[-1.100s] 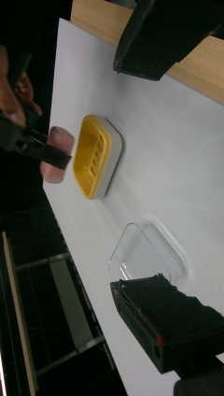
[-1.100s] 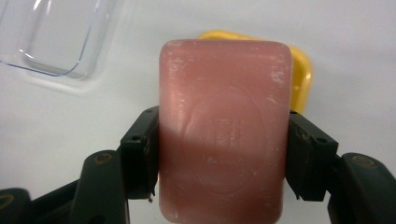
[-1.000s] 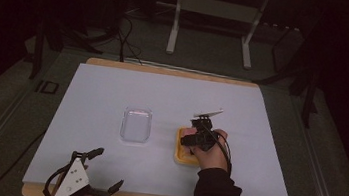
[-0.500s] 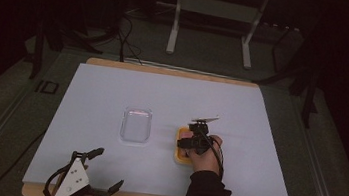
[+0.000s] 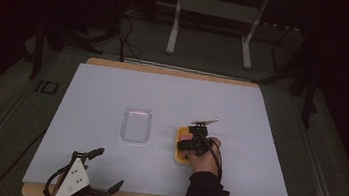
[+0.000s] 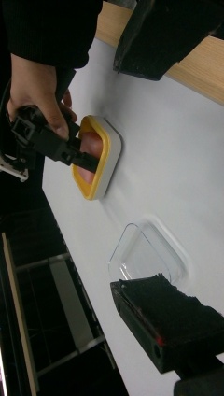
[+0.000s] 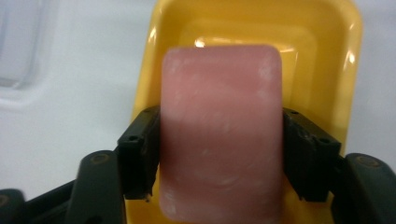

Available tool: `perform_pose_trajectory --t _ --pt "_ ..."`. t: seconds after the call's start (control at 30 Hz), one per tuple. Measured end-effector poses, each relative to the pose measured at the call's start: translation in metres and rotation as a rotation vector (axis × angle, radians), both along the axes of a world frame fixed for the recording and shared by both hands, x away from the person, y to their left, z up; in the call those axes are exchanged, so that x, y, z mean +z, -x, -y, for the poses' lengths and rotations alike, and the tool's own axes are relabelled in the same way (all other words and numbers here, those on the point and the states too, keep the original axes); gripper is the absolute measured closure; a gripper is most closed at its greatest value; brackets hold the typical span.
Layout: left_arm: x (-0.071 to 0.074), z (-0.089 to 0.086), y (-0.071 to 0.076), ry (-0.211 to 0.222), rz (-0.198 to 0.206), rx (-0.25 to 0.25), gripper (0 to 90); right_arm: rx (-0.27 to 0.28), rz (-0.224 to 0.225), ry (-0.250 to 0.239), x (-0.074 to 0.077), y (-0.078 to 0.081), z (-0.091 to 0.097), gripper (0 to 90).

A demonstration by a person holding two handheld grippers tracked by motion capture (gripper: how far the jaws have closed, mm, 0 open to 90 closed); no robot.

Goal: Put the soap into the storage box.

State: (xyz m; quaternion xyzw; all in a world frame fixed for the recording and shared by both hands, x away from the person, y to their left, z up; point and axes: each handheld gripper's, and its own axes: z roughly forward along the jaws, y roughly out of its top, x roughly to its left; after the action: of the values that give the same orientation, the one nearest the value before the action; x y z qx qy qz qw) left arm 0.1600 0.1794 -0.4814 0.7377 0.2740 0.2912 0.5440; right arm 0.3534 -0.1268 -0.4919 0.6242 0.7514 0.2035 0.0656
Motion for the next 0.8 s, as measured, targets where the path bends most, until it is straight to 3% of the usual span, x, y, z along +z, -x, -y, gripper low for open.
perform_pose_trajectory --t 0.23,0.43,0.6,0.8 --pt "0.000 0.000 0.000 -0.004 -0.002 -0.002 0.3 0.056 0.036 0.025 0.019 -0.006 0.008 30.1" --pt "-0.001 0.000 -0.001 -0.008 -0.005 -0.003 0.3 0.147 0.063 0.051 0.033 -0.006 0.014 28.2" --pt "-0.001 0.000 -0.001 -0.008 -0.007 -0.006 0.3 0.253 0.073 -0.006 0.041 -0.005 0.021 14.4" --pt "-0.001 0.001 -0.002 -0.012 -0.010 -0.010 0.4 0.373 0.118 -0.023 0.046 -0.003 0.029 11.2"
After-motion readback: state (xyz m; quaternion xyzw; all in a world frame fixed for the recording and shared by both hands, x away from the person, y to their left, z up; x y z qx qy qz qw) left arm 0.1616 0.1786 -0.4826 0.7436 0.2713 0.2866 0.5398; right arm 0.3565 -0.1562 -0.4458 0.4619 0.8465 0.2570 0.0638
